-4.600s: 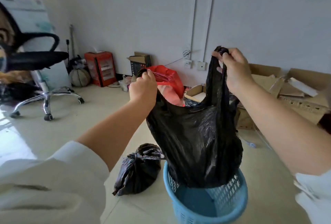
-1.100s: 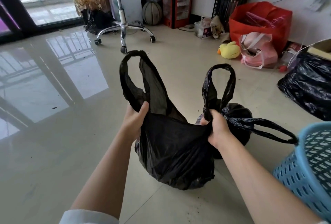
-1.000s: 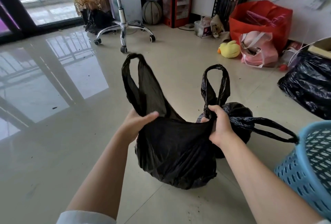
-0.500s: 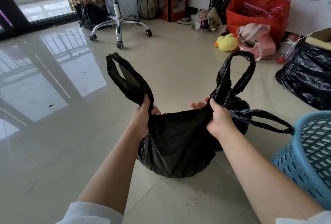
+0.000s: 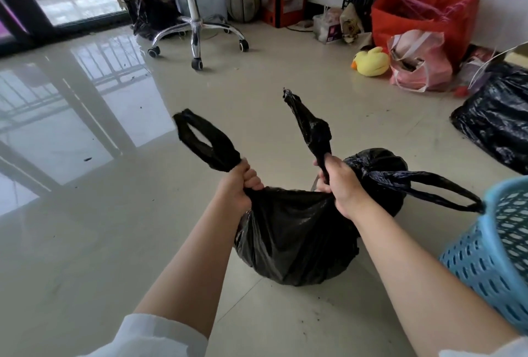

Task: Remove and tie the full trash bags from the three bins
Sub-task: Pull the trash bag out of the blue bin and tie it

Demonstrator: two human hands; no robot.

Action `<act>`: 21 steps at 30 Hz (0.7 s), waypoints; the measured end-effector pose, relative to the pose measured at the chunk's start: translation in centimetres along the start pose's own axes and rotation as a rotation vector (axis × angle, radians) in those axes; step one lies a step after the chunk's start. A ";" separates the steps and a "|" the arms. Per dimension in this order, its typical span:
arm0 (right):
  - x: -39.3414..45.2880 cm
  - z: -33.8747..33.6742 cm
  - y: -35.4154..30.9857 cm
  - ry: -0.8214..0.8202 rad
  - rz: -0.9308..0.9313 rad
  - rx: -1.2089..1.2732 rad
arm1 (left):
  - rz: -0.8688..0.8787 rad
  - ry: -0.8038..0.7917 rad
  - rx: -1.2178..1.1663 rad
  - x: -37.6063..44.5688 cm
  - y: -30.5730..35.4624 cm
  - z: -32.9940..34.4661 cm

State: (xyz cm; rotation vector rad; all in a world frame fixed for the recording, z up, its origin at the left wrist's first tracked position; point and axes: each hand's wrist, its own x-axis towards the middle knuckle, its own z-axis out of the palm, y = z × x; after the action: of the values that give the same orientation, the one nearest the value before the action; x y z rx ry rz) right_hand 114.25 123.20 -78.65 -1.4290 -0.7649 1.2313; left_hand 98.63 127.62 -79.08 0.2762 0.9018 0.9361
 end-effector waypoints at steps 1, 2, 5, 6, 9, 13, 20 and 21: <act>0.0 0.0 0.2 0.001 -0.031 -0.032 | -0.062 0.022 0.178 0.1 -0.3 -0.1; 0.0 0.0 0.4 0.001 -0.063 -0.055 | -0.112 0.044 0.403 0.2 -0.6 -0.2; -0.2 0.2 0.5 -0.045 -0.132 -0.056 | -0.170 0.107 1.020 0.3 -1.4 -0.3; -0.3 0.3 0.5 -0.079 -0.142 -0.047 | -0.182 0.102 1.105 0.4 -1.5 -0.3; -0.3 0.2 0.5 -0.120 -0.160 0.026 | -0.230 0.066 1.114 0.4 -1.2 -0.3; 0.5 -0.2 1.0 0.007 -0.203 0.234 | -0.252 0.107 0.941 0.4 -0.8 -0.5; 0.0 -1.2 1.2 -0.268 -0.073 0.025 | -0.281 -0.123 0.820 0.5 -0.8 -1.4; -0.2 -1.4 1.0 -0.321 -0.025 -0.024 | -0.265 -0.214 0.774 0.3 -0.6 -1.6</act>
State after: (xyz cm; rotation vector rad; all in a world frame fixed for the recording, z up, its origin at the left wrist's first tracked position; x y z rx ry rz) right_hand 115.41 122.35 -79.71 -1.2506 -1.0137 1.4552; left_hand 97.83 127.28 -80.57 0.8764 1.0408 0.2702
